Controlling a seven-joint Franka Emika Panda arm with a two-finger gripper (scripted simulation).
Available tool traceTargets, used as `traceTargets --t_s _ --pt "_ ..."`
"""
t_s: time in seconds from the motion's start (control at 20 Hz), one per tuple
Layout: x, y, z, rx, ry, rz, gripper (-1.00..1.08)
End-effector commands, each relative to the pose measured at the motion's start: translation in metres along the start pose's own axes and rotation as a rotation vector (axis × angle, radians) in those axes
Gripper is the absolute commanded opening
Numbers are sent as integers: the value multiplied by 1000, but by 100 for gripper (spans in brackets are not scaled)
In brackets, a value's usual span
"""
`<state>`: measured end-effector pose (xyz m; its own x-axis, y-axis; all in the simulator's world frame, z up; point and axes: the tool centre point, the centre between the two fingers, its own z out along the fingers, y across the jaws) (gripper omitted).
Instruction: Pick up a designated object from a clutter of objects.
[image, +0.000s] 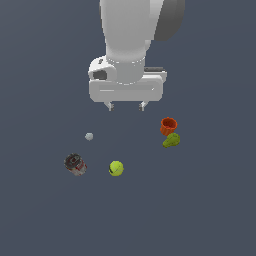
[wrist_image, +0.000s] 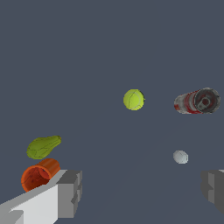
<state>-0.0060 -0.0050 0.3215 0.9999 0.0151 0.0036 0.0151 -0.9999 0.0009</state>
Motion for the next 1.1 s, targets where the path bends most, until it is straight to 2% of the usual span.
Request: traceTargets --t_s 0.0,0.45,0.75,1.05 --pt "0 0 0 0 0 0 100" --pt "3 31 -13 -17 18 63 100" --pt "5 30 -9 -15 17 62 100" --pt "17 32 10 -12 15 78 100"
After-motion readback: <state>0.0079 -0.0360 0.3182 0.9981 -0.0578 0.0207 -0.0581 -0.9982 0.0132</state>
